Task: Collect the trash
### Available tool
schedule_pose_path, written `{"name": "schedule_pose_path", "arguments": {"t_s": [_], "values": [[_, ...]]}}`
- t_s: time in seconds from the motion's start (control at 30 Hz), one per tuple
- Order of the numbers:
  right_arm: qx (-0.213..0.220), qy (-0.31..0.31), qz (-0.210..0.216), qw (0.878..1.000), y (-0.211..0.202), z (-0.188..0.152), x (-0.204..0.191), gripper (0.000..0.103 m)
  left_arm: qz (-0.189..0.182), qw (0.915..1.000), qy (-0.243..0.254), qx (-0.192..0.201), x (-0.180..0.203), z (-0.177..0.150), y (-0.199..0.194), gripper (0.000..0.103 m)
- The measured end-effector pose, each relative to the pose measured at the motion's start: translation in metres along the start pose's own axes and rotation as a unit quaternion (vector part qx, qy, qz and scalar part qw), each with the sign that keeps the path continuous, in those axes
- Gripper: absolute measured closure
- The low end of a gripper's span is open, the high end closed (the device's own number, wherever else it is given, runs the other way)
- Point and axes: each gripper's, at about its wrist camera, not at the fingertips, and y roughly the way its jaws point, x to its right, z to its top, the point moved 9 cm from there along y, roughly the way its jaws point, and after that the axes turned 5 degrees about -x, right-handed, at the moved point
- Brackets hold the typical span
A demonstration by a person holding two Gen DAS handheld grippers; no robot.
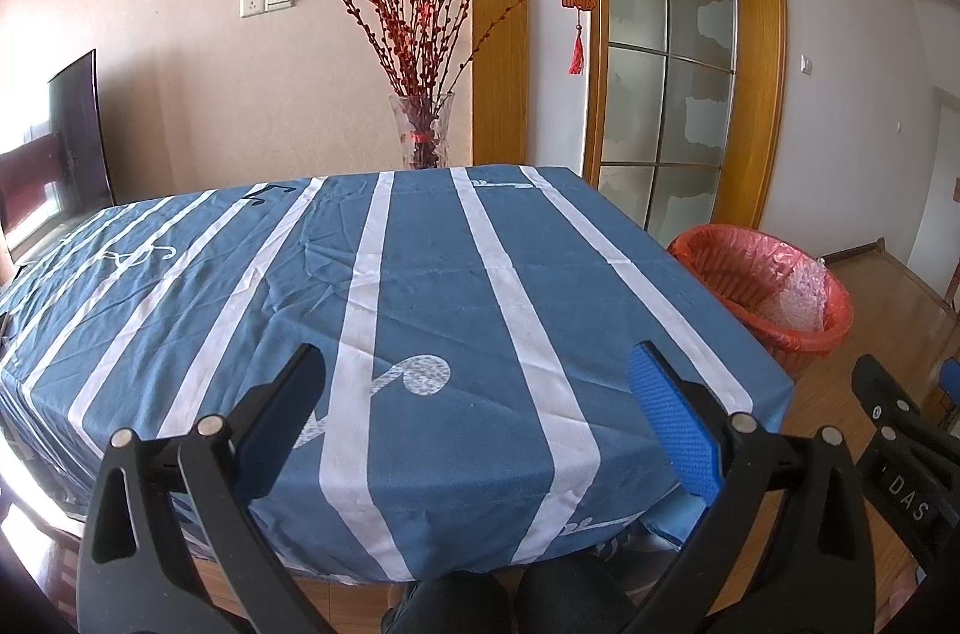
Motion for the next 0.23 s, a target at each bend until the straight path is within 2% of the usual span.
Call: {"name": "schedule_pose_path", "arguments": {"t_s": [0.23], "values": [[0.0, 0.0, 0.0, 1.0, -0.0001, 0.0002, -0.0001, 0.008, -0.002, 1.0, 0.0, -0.003, 0.0001, 0.0006, 0.0014, 0.004]]}}
